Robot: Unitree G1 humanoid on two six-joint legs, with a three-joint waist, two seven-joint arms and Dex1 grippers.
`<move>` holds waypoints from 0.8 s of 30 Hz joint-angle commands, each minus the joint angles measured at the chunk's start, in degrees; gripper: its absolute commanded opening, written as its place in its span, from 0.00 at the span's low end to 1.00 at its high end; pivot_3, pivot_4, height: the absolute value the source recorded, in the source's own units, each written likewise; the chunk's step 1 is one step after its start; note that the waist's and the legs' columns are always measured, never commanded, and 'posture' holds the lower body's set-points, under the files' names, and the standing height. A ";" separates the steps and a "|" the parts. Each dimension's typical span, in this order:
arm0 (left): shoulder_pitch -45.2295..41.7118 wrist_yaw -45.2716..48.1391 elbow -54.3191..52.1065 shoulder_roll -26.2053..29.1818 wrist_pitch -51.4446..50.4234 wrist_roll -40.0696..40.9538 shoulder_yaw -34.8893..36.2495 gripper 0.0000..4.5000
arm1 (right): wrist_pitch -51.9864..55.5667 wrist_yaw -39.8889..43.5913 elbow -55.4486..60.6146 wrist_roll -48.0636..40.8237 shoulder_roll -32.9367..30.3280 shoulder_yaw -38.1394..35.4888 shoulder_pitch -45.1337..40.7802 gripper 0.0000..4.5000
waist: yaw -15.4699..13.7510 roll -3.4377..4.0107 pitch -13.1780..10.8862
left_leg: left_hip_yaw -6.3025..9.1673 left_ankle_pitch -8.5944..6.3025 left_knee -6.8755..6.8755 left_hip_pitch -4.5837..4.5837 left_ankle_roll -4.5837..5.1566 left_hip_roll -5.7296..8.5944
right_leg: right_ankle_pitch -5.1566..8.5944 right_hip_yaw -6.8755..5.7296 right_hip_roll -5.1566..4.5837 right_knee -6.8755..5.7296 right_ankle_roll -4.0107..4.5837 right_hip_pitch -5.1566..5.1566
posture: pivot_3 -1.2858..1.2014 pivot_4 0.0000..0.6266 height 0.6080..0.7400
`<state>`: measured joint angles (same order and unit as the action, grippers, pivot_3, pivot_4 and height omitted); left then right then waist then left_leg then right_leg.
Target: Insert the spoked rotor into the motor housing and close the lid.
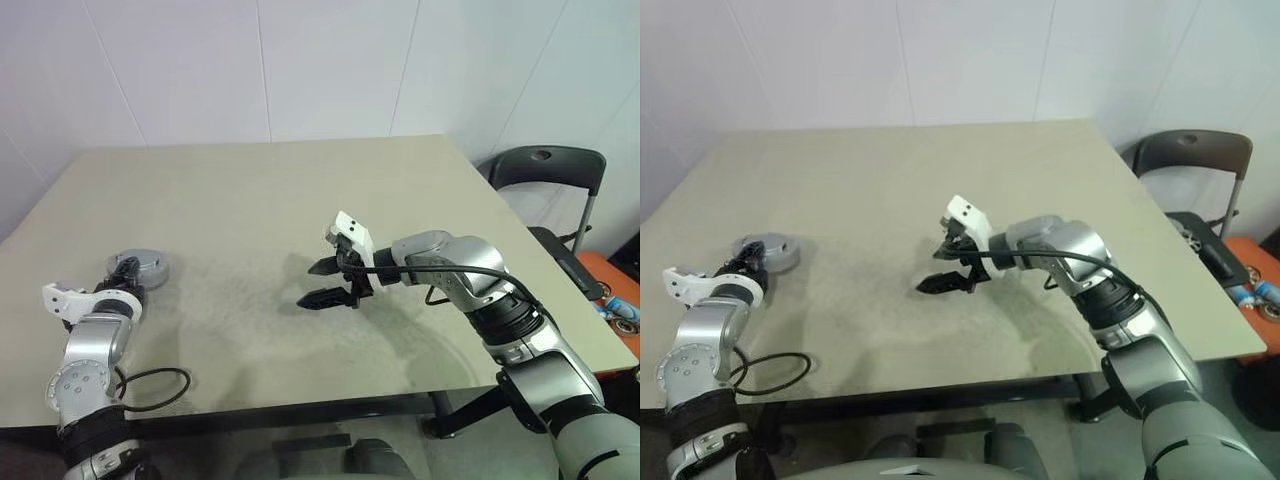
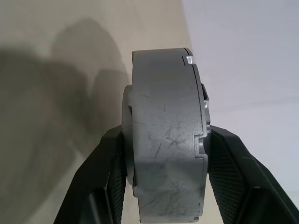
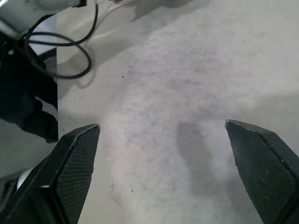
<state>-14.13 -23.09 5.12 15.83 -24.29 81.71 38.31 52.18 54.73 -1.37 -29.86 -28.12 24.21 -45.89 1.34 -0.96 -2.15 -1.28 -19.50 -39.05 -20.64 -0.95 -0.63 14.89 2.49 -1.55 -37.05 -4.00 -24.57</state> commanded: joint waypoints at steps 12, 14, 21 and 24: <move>-2.93 -4.86 -0.65 -1.08 -0.03 1.21 3.97 0.47 | -4.70 2.54 1.07 5.61 1.09 -1.44 0.90 1.00 | -0.64 -0.04 0.02 | 0.00 0.02 -0.02 0.01 -0.04 0.02 | 0.00 0.00 -0.02 -0.02 0.01 0.01 | 0.52 0.00 1.00; -2.87 -5.68 -0.28 -0.98 -0.32 0.85 3.99 0.47 | -4.66 2.59 1.06 5.86 1.22 -1.54 0.94 1.00 | -0.64 -0.04 0.02 | 0.00 0.02 -0.02 0.01 -0.04 0.02 | -0.01 0.00 -0.02 -0.02 0.01 0.01 | 0.52 0.00 1.00; -2.62 -8.27 -1.22 -1.26 -3.19 2.22 3.48 0.73 | -4.55 2.42 0.95 6.80 1.88 -1.91 1.09 1.00 | -0.69 -0.06 0.03 | 0.00 0.05 -0.03 0.03 -0.08 0.06 | -0.01 0.00 -0.05 -0.02 0.01 0.04 | 0.52 0.00 1.00; -2.44 -10.84 -2.70 -1.64 -3.67 1.47 2.89 0.94 | -4.61 2.50 0.86 7.13 2.02 -1.97 1.12 1.00 | -0.69 -0.06 0.03 | 0.00 0.04 -0.04 0.07 -0.08 0.06 | -0.01 -0.01 -0.05 -0.04 0.01 0.08 | 0.52 0.00 1.00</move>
<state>-15.73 -32.27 5.67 14.32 -27.45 82.52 41.74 48.39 57.01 -1.39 -22.78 -26.34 24.04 -44.32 0.65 -1.02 -2.12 -1.28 -19.46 -39.10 -20.55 -1.03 -0.57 14.88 2.48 -1.59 -37.10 -3.98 -24.48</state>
